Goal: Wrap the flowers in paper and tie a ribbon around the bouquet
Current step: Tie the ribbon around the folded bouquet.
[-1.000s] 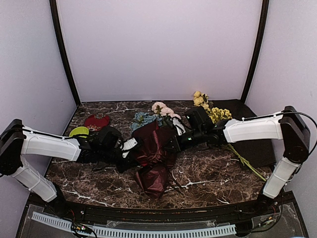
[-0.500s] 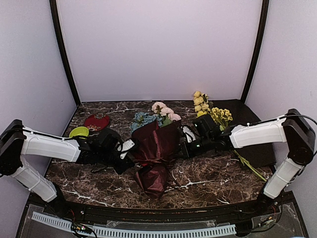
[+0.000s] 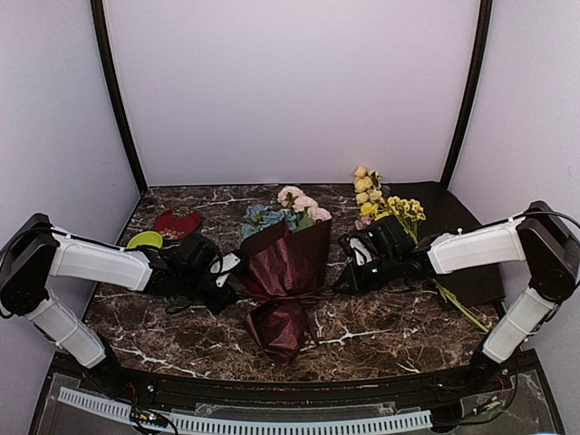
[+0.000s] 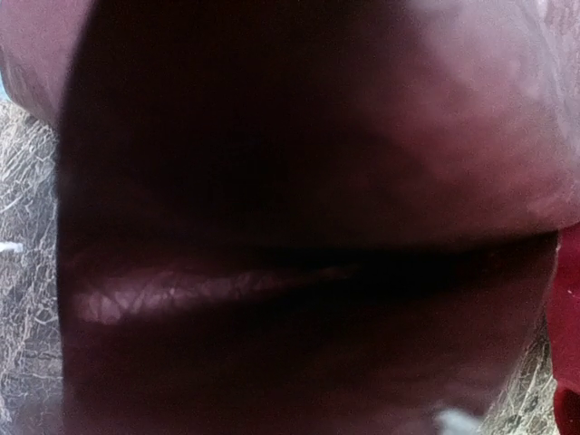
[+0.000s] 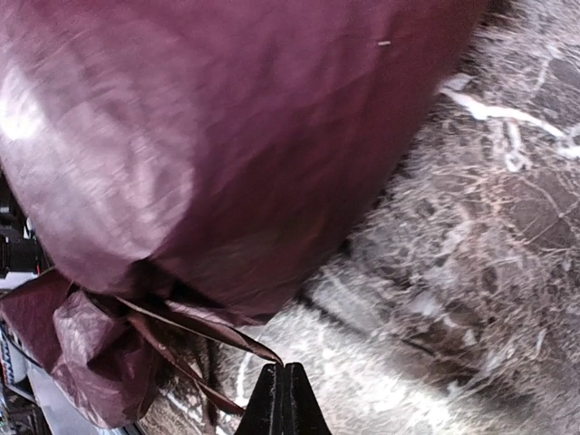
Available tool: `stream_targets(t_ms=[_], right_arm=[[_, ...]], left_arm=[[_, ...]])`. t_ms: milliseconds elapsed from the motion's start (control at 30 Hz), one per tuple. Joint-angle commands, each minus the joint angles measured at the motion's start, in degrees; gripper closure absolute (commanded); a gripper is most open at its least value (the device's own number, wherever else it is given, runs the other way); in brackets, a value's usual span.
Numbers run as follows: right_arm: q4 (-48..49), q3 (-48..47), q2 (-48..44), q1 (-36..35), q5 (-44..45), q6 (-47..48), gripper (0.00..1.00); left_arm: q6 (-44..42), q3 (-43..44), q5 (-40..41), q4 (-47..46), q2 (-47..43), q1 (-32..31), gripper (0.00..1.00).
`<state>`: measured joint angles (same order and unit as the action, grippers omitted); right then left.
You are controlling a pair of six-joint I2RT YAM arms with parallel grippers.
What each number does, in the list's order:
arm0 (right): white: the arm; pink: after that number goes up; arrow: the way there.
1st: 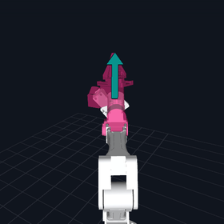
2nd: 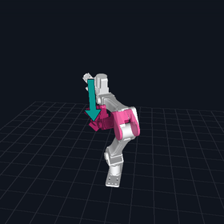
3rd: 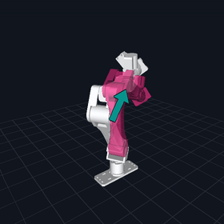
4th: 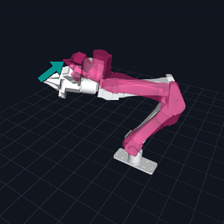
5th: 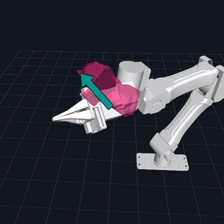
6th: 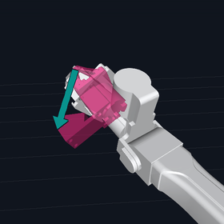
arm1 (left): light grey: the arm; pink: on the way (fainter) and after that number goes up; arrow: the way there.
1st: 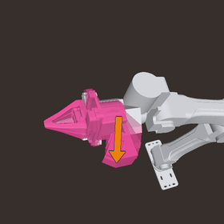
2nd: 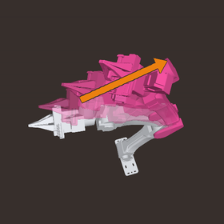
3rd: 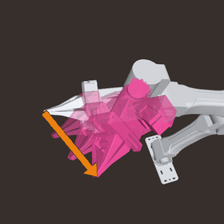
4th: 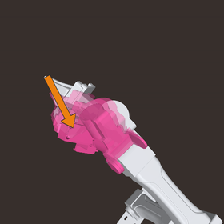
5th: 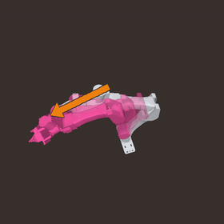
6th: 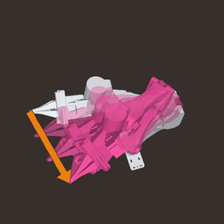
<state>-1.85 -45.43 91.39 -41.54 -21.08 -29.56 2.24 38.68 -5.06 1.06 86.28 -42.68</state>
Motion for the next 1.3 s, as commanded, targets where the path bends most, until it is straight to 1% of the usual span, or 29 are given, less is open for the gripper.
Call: stream_targets(t_ms=[0,167,300,400,767,900,1267], right_arm=[[2.4,1.3,2.0,2.1,-1.4,-1.3,1.0],[1.4,1.6,2.9,2.9,-0.9,-0.6,1.0],[1.7,3.6,3.1,4.7,-1.6,-1.1,1.0],[2.2,4.5,3.3,4.7,-2.5,-1.3,1.0],[0.7,7.0,3.3,5.4,-1.3,-1.6,1.0],[2.1,8.7,3.4,5.5,-2.4,-2.6,1.0],[1.6,10.0,2.6,5.6,-1.5,-2.5,1.0]], left_arm=[[0.9,1.7,1.2,1.9,0.5,0.6,1.0],[2.0,1.4,2.1,1.9,0.8,1.5,1.0],[2.0,1.4,1.2,1.8,1.3,2.1,1.0],[2.0,1.4,0.9,1.5,1.6,2.1,1.0],[3.0,1.7,0.4,2.2,3.5,2.5,1.0],[3.2,1.6,0.1,2.2,3.7,2.6,1.0],[3.6,1.5,-0.7,2.4,4.3,3.2,1.0]])
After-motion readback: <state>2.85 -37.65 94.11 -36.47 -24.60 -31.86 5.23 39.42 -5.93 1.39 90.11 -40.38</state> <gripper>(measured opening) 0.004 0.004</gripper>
